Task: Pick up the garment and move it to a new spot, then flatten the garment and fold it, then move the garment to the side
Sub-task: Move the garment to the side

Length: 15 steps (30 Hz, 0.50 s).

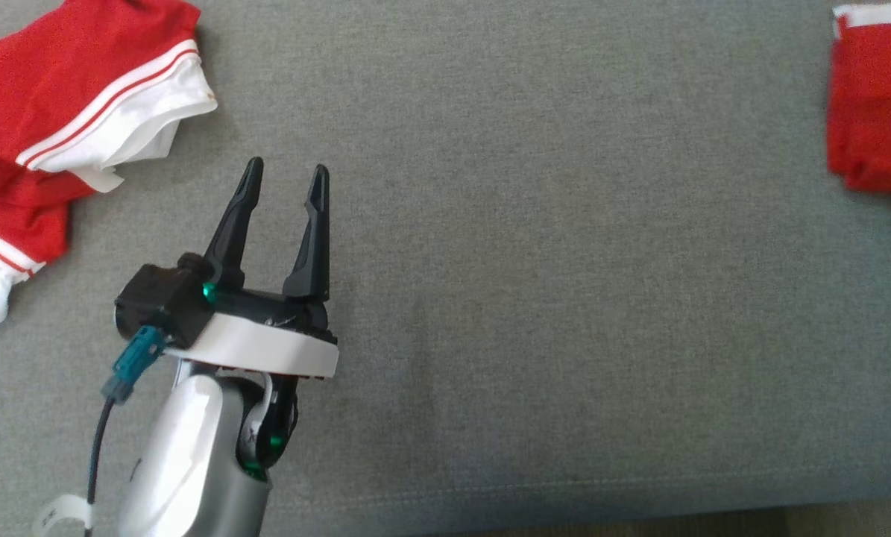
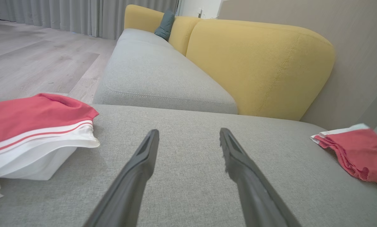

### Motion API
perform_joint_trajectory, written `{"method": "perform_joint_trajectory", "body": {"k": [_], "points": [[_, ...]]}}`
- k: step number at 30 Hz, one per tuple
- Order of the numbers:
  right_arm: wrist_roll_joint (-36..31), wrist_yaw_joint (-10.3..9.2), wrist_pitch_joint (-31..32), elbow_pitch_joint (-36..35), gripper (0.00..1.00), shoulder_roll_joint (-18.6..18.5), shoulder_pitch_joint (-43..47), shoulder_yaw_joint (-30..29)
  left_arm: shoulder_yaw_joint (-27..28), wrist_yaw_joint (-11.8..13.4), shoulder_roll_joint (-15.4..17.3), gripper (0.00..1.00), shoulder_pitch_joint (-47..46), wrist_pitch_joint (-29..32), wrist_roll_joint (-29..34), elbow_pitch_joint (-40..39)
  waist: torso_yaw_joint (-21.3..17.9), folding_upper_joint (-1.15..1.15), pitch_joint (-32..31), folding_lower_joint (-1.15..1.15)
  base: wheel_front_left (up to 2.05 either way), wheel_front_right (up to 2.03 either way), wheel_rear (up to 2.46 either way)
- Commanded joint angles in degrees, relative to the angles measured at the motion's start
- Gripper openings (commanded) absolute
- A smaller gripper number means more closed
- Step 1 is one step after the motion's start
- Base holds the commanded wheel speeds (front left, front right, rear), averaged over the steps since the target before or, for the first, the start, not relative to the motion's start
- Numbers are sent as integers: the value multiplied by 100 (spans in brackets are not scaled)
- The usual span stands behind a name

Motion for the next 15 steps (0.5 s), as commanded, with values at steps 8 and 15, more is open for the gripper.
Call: {"method": "perform_joint_trajectory", "body": {"k": [8,15], "points": [[-62,-4,-339,-673,100,476,195,-450,198,-3,51,100,-14,-29,-47,-120,-11,0,-310,0,0,0,0],[92,-4,-656,-1388,100,1631,462,-319,299,68,51,100,187,-29,-73,-158,11,0,-845,0,0,0,0]]}}
